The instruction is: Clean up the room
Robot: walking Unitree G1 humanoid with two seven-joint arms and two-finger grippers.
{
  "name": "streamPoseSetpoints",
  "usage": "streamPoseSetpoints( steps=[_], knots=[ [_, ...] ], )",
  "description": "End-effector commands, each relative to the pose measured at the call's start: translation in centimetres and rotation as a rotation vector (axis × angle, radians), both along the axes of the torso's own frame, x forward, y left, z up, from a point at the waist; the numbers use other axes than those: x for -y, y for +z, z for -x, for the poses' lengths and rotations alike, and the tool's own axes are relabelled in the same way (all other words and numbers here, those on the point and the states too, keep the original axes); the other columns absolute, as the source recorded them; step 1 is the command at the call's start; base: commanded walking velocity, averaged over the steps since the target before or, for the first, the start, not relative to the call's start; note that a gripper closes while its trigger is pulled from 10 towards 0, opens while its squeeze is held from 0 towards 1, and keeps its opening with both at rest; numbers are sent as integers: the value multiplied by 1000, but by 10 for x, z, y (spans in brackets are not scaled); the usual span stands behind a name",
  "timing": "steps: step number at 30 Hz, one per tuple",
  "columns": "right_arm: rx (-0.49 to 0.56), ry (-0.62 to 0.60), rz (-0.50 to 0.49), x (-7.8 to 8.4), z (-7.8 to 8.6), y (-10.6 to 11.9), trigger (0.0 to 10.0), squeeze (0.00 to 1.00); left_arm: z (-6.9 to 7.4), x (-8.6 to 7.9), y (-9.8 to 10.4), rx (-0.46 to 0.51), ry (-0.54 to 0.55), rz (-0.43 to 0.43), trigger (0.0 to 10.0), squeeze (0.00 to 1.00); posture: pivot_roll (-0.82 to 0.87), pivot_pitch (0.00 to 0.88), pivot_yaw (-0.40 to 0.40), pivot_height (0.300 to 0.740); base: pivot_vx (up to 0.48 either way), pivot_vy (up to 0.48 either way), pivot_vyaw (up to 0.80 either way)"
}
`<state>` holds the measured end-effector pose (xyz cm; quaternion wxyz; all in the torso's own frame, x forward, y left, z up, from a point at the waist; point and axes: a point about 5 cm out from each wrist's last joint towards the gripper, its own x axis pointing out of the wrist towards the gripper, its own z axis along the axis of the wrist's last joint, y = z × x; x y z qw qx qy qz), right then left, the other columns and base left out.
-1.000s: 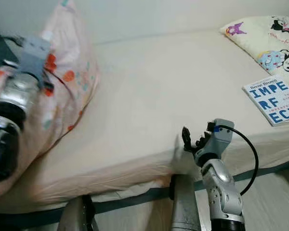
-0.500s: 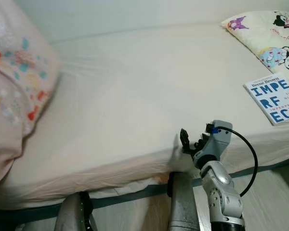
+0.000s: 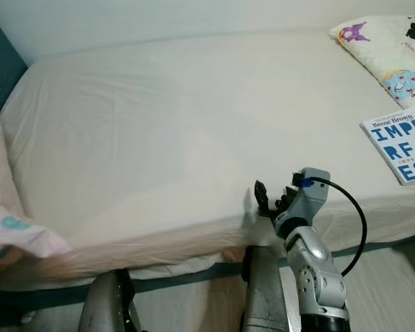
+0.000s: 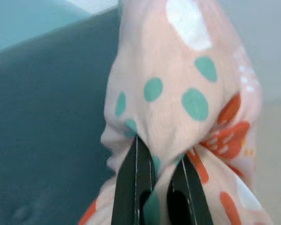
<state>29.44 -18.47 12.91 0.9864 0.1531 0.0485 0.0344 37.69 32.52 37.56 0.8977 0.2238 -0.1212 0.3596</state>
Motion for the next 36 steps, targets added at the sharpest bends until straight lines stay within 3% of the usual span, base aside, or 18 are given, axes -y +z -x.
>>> streamPoseSetpoints(
  steps=[1, 4, 6, 7, 8, 9, 11, 12, 13, 16, 20, 23, 26, 27, 29, 31, 32, 36],
  knots=[
    [-27, 3, -13, -3, 4, -7, 10000, 0, -22, 34, -38, -130, -158, -60, 10000, 0, -40, 273, 44, 486, 0, 0, 0],
    [-27, 3, -13, -3, 4, -7, 10000, 0, -22, 34, -38, -130, -158, -60, 10000, 0, -40, 273, 44, 486, 0, 0, 0],
    [-39, -6, -15, -2, 8, -10, 10000, 0, -37, 82, -120, -344, -332, -62, 10000, 0, -43, 287, 53, 486, 0, 0, 0],
    [-45, -10, -15, -1, 9, -11, 10000, 0, -36, 105, -160, -431, -402, -35, 10000, 153, -45, 291, 55, 486, 0, 0, 0],
    [-45, -10, -15, -1, 9, -11, 10000, 0, -36, 105, -160, -431, -402, -35, 10000, 153, -45, 291, 55, 486, 0, 0, 0],
    [-48, -13, -16, -1, 11, -12, 10000, 0, -31, 124, -195, -507, -458, 24, 10000, 1000, -48, 292, 56, 486, 0, 0, 0],
    [-48, -13, -16, -1, 11, -12, 10000, 0, -31, 124, -195, -507, -458, 24, 10000, 1000, -48, 292, 56, 486, 0, 0, 0],
    [-49, -15, -16, -1, 11, -12, 10000, 0, -25, 137, -220, -549, -484, 113, 10000, 1000, -50, 295, 59, 486, 0, 0, 0],
    [-49, -15, -16, -1, 11, -12, 10000, 0, -25, 137, -220, -549, -484, 113, 10000, 1000, -50, 295, 59, 486, 0, 0, 0],
    [-47, -18, -19, -1, 10, -11, 10000, 0, -17, 162, -246, -559, -553, 370, 10000, 1000, -47, 293, 63, 486, 0, 0, 0],
    [-47, -18, -19, -1, 9, -12, 10000, 0, -17, 172, -248, -551, -604, 441, 10000, 1000, -40, 286, 68, 486, 0, 0, 0],
    [-43, -17, -20, -2, 6, -12, 10000, 0, -18, 202, -245, -526, -817, 643, 10000, 1000, -35, 266, 70, 486, 0, 0, 0],
    [-43, -17, -20, -2, 6, -12, 10000, 0, -18, 202, -245, -526, -817, 643, 10000, 1000, -35, 266, 70, 486, 0, 0, 0],
    [-38, -16, -21, -3, 4, -11, 10000, 0, -19, 218, -236, -488, -976, 764, 10000, 1000, -36, 257, 70, 486, 0, 0, 0],
    [-38, -16, -21, -3, 4, -11, 10000, 0, -19, 218, -236, -488, -976, 764, 10000, 1000, -36, 257, 70, 486, 0, 0, 0],
    [-22, -14, -20, -1, -3, -8, 10000, 0, -16, 225, -190, -309, -1353, 920, 10000, 1000, -26, 218, 58, 486, 0, 0, 0],
    [-22, -14, -20, -1, -3, -8, 10000, 0, -16, 225, -190, -309, -1353, 920, 10000, 1000, -26, 218, 58, 486, 0, 0, 0],
    [-2, -6, -18, -1, -12, -3, 10000, 0, 10, 213, -156, -209, -1668, 901, 10000, 1000, -20, 188, 51, 486, 0, 0, 0]
  ],
)
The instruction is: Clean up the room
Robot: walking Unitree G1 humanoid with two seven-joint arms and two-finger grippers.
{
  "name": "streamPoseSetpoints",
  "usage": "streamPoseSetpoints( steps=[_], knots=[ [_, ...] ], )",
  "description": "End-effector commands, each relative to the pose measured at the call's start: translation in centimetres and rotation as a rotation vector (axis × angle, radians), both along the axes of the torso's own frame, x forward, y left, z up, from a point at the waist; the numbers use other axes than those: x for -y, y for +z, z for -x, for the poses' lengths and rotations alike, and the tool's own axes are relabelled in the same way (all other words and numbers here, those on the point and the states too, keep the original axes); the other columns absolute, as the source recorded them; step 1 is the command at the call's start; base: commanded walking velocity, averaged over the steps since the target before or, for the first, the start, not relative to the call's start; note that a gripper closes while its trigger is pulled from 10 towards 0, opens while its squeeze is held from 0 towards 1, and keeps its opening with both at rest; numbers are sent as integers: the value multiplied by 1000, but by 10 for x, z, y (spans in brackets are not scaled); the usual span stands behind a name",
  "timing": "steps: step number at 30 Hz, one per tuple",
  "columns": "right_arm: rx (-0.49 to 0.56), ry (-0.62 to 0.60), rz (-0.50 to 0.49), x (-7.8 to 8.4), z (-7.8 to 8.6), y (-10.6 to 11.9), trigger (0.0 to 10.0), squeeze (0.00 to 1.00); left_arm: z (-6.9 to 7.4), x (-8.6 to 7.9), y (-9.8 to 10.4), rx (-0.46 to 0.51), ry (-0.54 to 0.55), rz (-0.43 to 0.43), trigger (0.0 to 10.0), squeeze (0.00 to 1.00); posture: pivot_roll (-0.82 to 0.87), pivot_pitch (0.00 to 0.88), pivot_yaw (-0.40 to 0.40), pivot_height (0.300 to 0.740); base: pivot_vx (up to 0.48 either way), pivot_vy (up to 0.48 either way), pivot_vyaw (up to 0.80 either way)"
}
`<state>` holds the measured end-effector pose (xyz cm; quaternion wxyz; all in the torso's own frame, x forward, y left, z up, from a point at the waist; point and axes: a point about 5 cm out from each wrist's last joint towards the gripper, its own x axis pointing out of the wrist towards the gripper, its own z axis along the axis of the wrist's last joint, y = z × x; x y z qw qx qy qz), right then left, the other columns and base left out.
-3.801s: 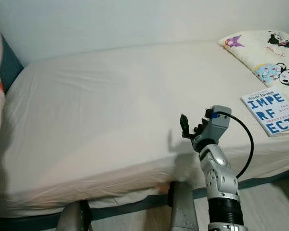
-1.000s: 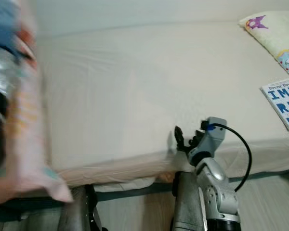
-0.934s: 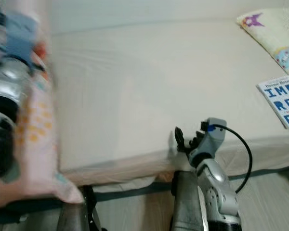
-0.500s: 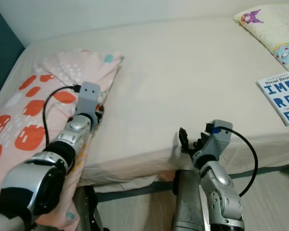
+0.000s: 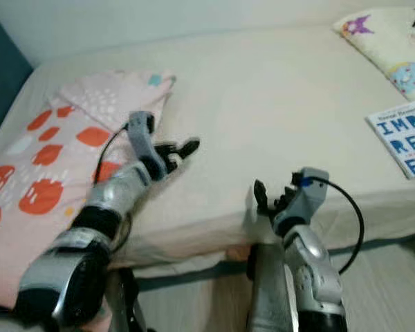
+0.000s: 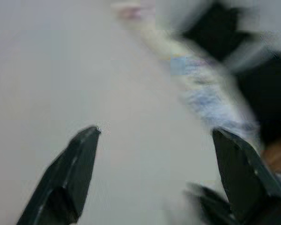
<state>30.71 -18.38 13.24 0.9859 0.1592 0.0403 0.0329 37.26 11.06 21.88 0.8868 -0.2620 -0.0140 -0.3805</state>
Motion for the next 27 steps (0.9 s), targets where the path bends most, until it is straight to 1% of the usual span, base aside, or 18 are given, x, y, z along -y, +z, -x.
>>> streamPoseSetpoints(
  steps=[1, 2, 3, 4, 5, 7, 11, 12, 14, 16, 18, 19, 21, 22, 23, 24, 26, 27],
  knots=[
    [-11, 4, -5, 0, -3, -5, 10000, 0, 17, -4, 6, 37, -121, 27, 10000, 1000, -18, 181, 49, 486, 0, 0, 0],
    [-11, 4, -5, 0, -3, -5, 10000, 0, 17, -4, 6, 37, -121, 27, 10000, 1000, -18, 181, 49, 486, 0, 0, 0],
    [-10, 8, 3, -1, -6, -5, 10000, 0, 25, -12, 7, 82, -136, 40, 10000, 890, -14, 158, 41, 486, 0, 0, 0],
    [-17, 14, 16, -2, -10, -7, 10000, 0, 30, -21, 3, 150, -78, 24, 10000, 0, -10, 139, 35, 486, 0, 0, 0],
    [-28, 22, 24, -4, -13, -10, 10000, 0, 35, -28, 0, 228, -28, 18, 10000, 0, -7, 129, 30, 486, 0, 0, 0],
    [-41, 35, 24, -6, -15, -13, 10000, 0, 39, -34, -6, 254, 12, 14, 10000, 0, -1, 114, 24, 486, 0, 0, 0],
    [-55, 77, 6, -11, -18, -20, 10000, 0, 43, -39, -19, 240, 84, 35, 10000, 0, 1, 79, 12, 486, 0, 0, 0],
    [-74, 119, 24, -16, -19, -29, 10000, 0, 46, -39, -37, 168, 178, 21, 10000, 0, 9, 42, -2, 496, 0, 0, 0],
    [-74, 119, 24, -16, -19, -29, 10000, 0, 46, -39, -37, 168, 178, 21, 10000, 0, 9, 42, -2, 496, 0, 0, 0],
    [-94, 144, 40, -20, -20, -35, 10000, 0, 50, -43, -55, 76, 297, 8, 10000, 0, 14, 17, -14, 505, 0, 0, 0],
    [-99, 149, 42, -20, -20, -37, 10000, 0, 50, -46, -61, 38, 342, 6, 10000, 0, 15, 12, -16, 510, 0, 0, 0],
    [-97, 167, 51, -22, -22, -38, 10000, 0, 51, -57, -68, -29, 429, 65, 10000, 0, 17, 0, -22, 515, 0, 0, 0],
    [-95, 180, 57, -24, -23, -38, 10000, 0, 52, -64, -72, -73, 483, 109, 10000, 0, 17, 0, -22, 519, 0, 0, 0],
    [-95, 180, 57, -24, -23, -38, 10000, 0, 52, -64, -72, -73, 483, 109, 10000, 0, 17, 0, -22, 519, 0, 0, 0],
    [-87, 187, 61, -24, -25, -36, 10000, 0, 53, -77, -81, -123, 565, 99, 10000, 0, 21, 0, -22, 524, 0, 0, 0],
    [-87, 187, 61, -24, -25, -36, 10000, 0, 53, -77, -81, -123, 565, 99, 10000, 0, 21, 0, -22, 524, 0, 0, 0],
    [-69, 191, 65, -24, -30, -32, 10000, 0, 54, -96, -93, -170, 673, 50, 10000, 0, 27, 0, -21, 534, 0, 0, 0],
    [-69, 191, 65, -24, -30, -32, 10000, 0, 54, -96, -93, -170, 673, 50, 10000, 0, 27, 0, -21, 534, 0, 0, 0]
  ],
)
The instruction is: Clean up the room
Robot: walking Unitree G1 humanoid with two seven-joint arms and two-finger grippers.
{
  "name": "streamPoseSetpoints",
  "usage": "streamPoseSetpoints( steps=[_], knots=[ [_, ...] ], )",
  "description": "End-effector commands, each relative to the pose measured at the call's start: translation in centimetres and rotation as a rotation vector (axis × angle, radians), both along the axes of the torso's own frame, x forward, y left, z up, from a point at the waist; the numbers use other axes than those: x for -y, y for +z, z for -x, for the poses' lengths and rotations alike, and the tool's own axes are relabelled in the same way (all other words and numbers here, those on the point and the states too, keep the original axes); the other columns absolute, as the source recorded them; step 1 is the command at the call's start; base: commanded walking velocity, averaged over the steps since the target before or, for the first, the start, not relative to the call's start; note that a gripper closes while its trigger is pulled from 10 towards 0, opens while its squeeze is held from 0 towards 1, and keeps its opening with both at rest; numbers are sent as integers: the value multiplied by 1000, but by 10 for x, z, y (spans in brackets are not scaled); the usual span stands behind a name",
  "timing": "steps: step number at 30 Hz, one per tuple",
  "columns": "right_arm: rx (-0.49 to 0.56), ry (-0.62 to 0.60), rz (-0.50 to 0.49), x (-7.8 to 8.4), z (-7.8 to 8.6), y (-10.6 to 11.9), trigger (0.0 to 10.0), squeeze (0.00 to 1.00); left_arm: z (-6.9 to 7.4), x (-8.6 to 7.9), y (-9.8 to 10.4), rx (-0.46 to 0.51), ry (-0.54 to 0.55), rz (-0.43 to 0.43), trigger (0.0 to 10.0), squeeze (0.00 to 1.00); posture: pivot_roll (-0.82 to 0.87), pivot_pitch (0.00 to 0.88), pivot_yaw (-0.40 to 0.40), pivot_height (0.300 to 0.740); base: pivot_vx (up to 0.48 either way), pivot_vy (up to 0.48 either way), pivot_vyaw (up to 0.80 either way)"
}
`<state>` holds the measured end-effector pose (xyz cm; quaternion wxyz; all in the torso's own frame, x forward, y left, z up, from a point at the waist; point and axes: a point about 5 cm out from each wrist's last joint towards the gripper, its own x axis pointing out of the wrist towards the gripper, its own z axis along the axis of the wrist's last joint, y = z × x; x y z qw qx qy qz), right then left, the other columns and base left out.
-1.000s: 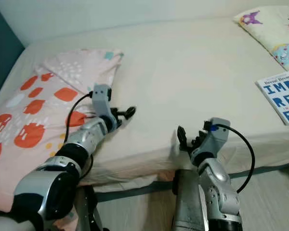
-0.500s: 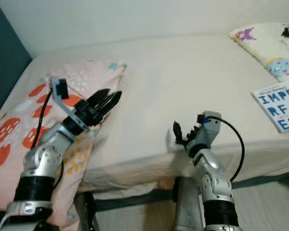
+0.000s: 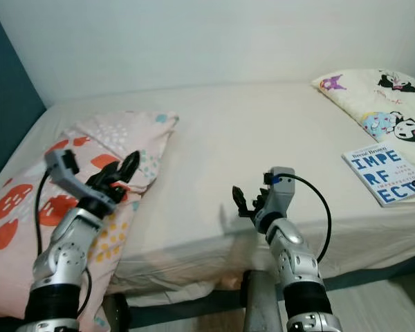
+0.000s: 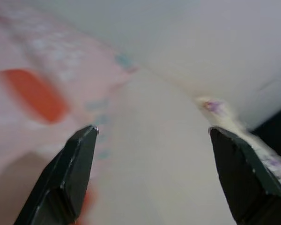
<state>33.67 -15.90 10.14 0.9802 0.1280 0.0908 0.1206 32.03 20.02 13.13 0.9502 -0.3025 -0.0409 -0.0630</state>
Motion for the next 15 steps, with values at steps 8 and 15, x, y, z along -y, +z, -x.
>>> streamPoseSetpoints(
  steps=[8, 15],
  knots=[
    [-97, -4, 44, 3, 3, -33, 10000, 0, 3, -15, -47, -178, 130, -178, 10000, 0, 4, 0, -20, 562, 0, 0, 0],
    [-233, -26, 96, 13, 25, -72, 10000, 0, 28, -15, -97, -359, 96, -165, 10000, 0, -9, 0, -17, 586, 0, 0, 0]
  ],
)
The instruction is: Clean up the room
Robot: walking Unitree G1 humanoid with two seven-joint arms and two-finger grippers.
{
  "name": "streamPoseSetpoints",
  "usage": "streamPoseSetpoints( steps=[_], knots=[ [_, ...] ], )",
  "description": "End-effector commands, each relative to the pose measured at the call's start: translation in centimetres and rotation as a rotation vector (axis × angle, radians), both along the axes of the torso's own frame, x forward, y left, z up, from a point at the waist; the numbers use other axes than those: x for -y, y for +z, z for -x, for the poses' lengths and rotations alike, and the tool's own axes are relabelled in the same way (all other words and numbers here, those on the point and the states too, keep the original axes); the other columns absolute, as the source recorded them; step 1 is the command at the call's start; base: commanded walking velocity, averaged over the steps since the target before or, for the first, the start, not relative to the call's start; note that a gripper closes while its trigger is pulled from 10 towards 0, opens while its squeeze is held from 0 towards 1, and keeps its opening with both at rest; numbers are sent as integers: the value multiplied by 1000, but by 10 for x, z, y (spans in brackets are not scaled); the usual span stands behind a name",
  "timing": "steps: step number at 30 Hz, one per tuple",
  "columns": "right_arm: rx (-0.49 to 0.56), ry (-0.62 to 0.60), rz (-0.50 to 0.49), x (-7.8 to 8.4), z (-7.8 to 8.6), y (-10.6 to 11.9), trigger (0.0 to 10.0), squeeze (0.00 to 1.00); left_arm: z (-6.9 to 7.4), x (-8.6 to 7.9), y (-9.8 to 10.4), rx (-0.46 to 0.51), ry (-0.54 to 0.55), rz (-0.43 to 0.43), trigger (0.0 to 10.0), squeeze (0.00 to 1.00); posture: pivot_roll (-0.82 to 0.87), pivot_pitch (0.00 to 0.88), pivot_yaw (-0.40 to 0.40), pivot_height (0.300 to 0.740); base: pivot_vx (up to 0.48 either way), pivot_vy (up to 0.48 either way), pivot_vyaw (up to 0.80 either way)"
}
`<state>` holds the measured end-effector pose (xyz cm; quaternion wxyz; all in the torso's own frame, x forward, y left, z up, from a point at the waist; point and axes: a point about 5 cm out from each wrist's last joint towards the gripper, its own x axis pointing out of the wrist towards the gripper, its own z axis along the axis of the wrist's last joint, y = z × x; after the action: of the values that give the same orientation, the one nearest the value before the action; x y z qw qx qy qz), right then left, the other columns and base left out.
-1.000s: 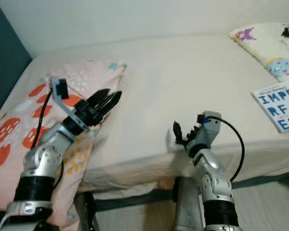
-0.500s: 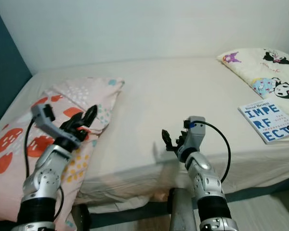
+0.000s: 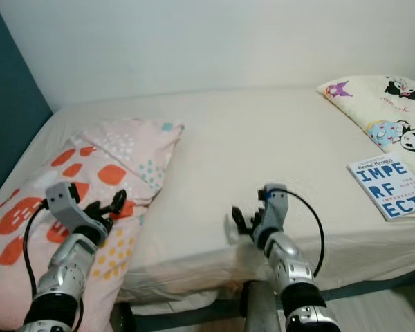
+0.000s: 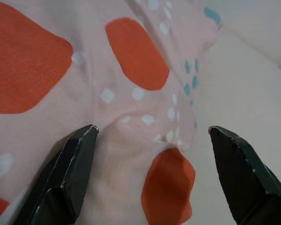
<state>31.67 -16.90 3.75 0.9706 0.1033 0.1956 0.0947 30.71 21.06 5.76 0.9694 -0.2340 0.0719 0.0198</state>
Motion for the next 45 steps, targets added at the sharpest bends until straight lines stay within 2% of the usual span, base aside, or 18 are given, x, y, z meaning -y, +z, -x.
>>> streamPoseSetpoints(
  steps=[1, 5, 9, 13, 18, 19, 20, 22, 23, 24, 25, 26, 27, 32, 36, 39, 43, 45],
  knots=[
    [-57, -18, 31, 6, 11, -16, 10000, 0, 24, -10, -38, -163, 29, -23, 10000, 0, -9, 0, -17, 591, 0, 0, 0],
    [-112, -35, 49, 12, 20, -30, 10000, 0, 42, -21, -60, -265, 89, -38, 10000, 0, -8, 0, -19, 605, 0, 0, 0],
    [-140, -33, 69, 16, 26, -38, 10000, 0, 54, -29, -72, -296, 158, 2, 10000, 0, -6, 0, -26, 624, 0, 0, 0],
    [-127, -35, 55, 17, 25, -37, 10000, 0, 53, -27, -70, -250, 148, 42, 10000, 0, -5, 0, -30, 643, 0, 0, 0],
    [-85, -36, 33, 18, 20, -30, 10000, 0, 36, -16, -53, -115, 78, 111, 10000, 0, -3, 0, -36, 662, 0, 0, 0],
    [-85, -36, 33, 18, 20, -30, 10000, 0, 36, -16, -53, -115, 78, 111, 10000, 0, -3, 0, -36, 662, 0, 0, 0],
    [-70, -33, 24, 18, 18, -28, 10000, 0, 29, -10, -45, -58, 39, 135, 10000, 0, -5, 0, -37, 667, 0, 0, 0],
    [-32, -24, 2, 17, 13, -23, 10000, 0, 15, 9, -19, 116, -121, 203, 10000, 0, -7, 0, -40, 677, 0, 0, 0],
    [-32, -24, 2, 17, 13, -23, 10000, 0, 15, 9, -19, 116, -121, 203, 10000, 0, -7, 0, -40, 677, 0, 0, 0],
    [-10, -17, -6, 17, 11, -19, 10000, 0, 10, 25, 3, 254, -283, 257, 10000, 0, -9, 0, -41, 686, 0, 0, 0],
    [-3, -13, -8, 17, 10, -18, 10000, 0, 10, 33, 13, 313, -363, 283, 10000, 0, -9, 0, -41, 691, 0, 0, 0],
    [-3, -13, -8, 17, 10, -18, 10000, 0, 10, 33, 13, 313, -363, 283, 10000, 0, -9, 0, -41, 691, 0, 0, 0],
    [10, -8, -11, 16, 8, -16, 10000, 0, 15, 47, 31, 405, -531, 322, 10000, 0, -10, 0, -36, 701, 0, 0, 0],
    [19, -8, -17, 16, 7, -15, 10000, 0, 19, 51, 34, 414, -604, 307, 10000, 0, -10, 0, -35, 715, 0, 0, 0],
    [21, -12, -25, 16, 9, -16, 10000, 0, 22, 35, 14, 332, -509, 291, 10000, 0, -8, 0, -32, 734, 0, 0, 0],
    [8, -24, -28, 16, 10, -18, 10000, 0, 27, 30, 6, 294, -496, 291, 10000, 0, -2, 0, -34, 740, 0, 0, 0],
    [-21, -69, 47, 18, 9, -21, 10000, 0, 35, 22, -8, 205, -468, 325, 10000, 0, 7, 0, -36, 740, -352, 0, 0],
    [-21, -69, 47, 18, 9, -21, 10000, 0, 35, 22, -8, 205, -468, 325, 10000, 0, 7, 0, -36, 740, -442, 0, 0]
  ],
)
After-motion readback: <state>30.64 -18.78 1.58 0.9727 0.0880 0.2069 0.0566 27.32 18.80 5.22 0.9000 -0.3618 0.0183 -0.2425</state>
